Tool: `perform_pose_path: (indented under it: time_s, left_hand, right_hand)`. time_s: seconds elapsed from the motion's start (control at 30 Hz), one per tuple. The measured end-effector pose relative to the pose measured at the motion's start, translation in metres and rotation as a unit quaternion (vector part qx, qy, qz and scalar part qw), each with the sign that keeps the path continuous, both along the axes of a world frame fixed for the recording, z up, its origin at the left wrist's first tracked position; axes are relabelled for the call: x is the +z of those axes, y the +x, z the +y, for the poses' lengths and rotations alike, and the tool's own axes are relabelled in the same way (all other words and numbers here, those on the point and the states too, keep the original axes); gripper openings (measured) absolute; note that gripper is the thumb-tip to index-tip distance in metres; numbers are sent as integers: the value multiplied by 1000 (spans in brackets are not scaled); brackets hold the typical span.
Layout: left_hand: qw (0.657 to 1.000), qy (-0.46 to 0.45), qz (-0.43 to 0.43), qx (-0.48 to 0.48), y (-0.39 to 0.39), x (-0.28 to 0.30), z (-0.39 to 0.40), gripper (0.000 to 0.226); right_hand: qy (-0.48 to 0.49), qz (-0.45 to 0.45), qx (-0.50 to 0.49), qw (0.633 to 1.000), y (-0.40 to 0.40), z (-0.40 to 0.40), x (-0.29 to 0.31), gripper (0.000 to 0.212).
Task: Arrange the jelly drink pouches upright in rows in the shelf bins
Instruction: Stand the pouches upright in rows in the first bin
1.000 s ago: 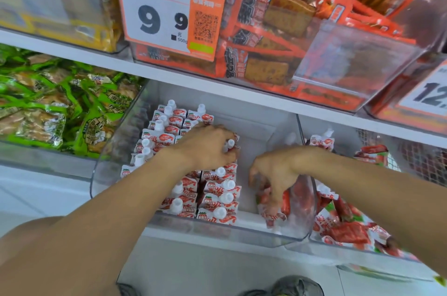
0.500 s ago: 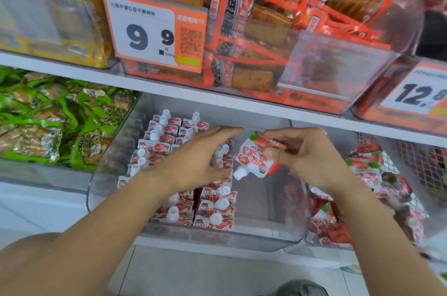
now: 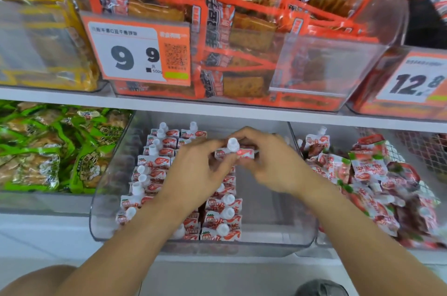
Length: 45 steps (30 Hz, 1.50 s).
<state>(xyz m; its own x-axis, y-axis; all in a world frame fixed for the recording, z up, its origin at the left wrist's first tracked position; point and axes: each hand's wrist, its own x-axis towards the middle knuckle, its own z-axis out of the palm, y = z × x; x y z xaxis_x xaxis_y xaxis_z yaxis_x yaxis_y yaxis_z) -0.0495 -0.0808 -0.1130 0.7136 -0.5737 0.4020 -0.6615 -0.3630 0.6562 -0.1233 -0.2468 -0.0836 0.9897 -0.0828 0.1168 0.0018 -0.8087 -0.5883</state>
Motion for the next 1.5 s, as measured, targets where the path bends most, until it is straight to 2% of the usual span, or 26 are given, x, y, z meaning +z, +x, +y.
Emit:
perform_pose_path:
  time_s: [0.1, 0.17, 0.23, 0.33, 0.47, 0.6, 0.73, 0.8, 0.97, 1.07, 1.2, 1.3, 1.37, 1.43, 1.5]
  left_hand:
    - [999, 12, 47, 6, 1, -2, 7, 51]
    - [998, 57, 25, -13, -2, -5, 15, 43]
    - [990, 120, 15, -70, -12, -9, 24, 35]
    - [977, 168, 14, -133, -26, -20, 34, 48]
    - [981, 142, 23, -134, -29, -25, 41, 55]
    - [980, 136, 26, -143, -28, -26, 47, 52]
    - [982, 137, 21, -129, -19, -26, 50, 46]
    - [983, 134, 21, -122, -17, -25, 49, 44]
    - [982, 136, 26, -125, -20, -26, 49, 35]
    - [981, 144, 24, -127, -23, -25, 50, 33]
    - [981, 139, 33, -129, -24, -27, 54, 34]
    - [980, 148, 33, -128, -24, -30, 55, 36]
    - [981, 141, 38, -125, -23, -30, 55, 37]
    - [982, 136, 46, -119, -23, -29, 56, 43]
    - [983, 131, 49, -120, -24, -28, 58, 49]
  right_hand:
    - [-99, 6, -91, 991, 28, -17, 0, 40]
    - [-82, 55, -124, 987, 51, -24, -1, 45]
    - [-74, 110, -80, 988, 72, -22, -13, 38]
    - [-179, 184, -36, 966, 92, -23, -41, 39]
    - [-183, 156, -22, 970, 99, -27, -41, 39]
    - [-273, 128, 14, 953, 97, -30, -30, 48]
    - [-224, 123, 159, 953, 96, -28, -30, 66]
    - [-227, 146, 194, 943, 99, -26, -27, 69]
    - [-289, 169, 223, 915, 107, -25, -23, 44]
    - [-288, 141, 220, 921, 111, -32, -26, 27]
    - [-178, 92, 187, 962, 113, -49, -28, 14]
    - [-125, 57, 165, 977, 108, -50, -24, 11]
    - [-139, 81, 137, 977, 110, -43, -24, 25]
    - [-214, 123, 96, 964, 111, -37, -24, 52]
    - [-217, 137, 69, 964, 111, -33, -25, 52]
